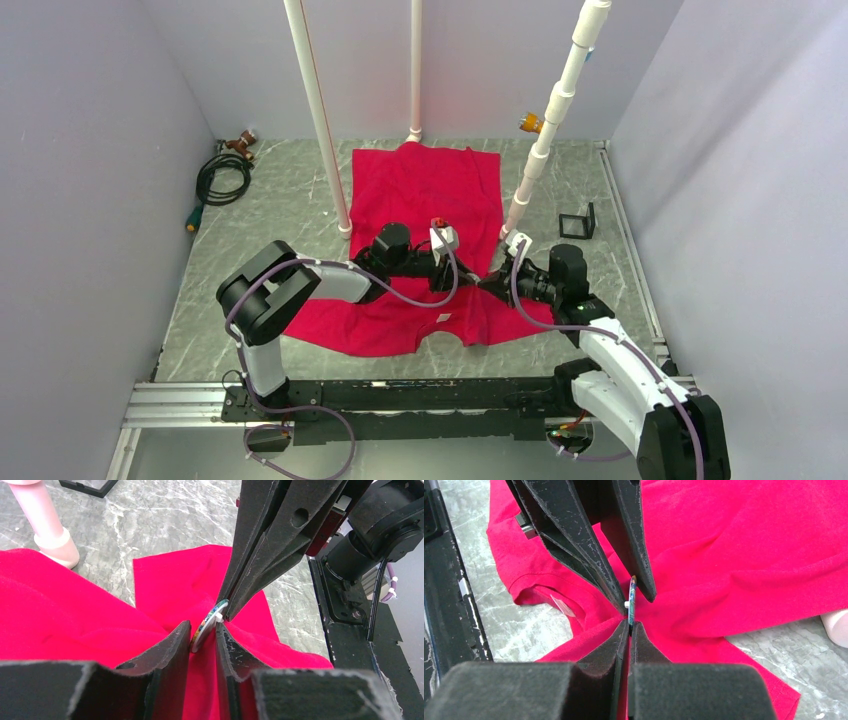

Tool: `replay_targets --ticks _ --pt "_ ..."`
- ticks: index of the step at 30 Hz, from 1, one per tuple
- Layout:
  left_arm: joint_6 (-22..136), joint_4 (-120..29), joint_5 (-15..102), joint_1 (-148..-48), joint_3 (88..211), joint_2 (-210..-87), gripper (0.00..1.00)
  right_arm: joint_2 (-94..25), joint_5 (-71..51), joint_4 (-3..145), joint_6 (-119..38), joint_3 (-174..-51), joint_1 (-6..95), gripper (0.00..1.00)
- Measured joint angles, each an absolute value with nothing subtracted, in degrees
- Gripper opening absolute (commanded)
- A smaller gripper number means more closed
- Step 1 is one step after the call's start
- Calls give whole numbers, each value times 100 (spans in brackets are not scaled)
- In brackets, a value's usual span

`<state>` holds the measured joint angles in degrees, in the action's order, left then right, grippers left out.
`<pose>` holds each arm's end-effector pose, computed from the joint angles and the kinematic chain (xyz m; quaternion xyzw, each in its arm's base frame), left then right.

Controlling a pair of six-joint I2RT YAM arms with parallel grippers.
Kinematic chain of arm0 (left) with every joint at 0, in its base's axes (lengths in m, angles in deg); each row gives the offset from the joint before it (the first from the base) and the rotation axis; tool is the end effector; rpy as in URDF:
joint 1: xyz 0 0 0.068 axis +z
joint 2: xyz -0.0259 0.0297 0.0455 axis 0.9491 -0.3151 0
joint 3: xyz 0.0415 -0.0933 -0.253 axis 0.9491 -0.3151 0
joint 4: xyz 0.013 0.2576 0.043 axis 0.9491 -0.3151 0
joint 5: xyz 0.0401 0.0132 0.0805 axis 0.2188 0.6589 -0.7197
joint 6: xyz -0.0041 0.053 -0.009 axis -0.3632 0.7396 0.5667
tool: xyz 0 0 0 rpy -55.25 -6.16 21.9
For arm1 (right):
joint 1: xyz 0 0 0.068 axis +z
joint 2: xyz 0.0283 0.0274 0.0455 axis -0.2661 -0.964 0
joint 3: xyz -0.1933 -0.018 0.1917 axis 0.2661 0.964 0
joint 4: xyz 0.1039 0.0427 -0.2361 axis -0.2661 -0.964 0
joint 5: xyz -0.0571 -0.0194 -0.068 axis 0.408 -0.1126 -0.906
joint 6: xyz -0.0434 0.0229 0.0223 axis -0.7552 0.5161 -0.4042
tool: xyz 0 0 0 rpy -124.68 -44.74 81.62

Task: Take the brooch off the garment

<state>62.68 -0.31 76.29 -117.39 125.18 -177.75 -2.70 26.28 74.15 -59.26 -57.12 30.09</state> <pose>0.2418 -0.2816 0.1824 0.4578 0.5906 -0.5040 0.4331 0.1687 0.0695 0.2040 -0.3701 0.7240 0.3277 0.4811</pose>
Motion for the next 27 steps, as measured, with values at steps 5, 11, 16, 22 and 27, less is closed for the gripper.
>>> replay_targets --ticks 5,11,16,22,27 --pt "6161 -46 7629 -11722 12523 -17775 26 -187 2602 7456 -5965 -5659 3006 0" --pt "5940 -18 7661 -11680 12529 -17792 33 -119 2519 7465 -6013 -5642 3004 0" --pt "5839 72 7705 -11597 12527 -17829 39 -95 2514 7494 -6022 -5640 3004 0" --pt "5938 467 7806 -11518 12339 -17831 43 -95 2499 7533 -6053 -5640 3004 0" --pt "6016 736 7917 -11448 12158 -17831 46 -101 2492 7533 -6153 -5640 3004 0"
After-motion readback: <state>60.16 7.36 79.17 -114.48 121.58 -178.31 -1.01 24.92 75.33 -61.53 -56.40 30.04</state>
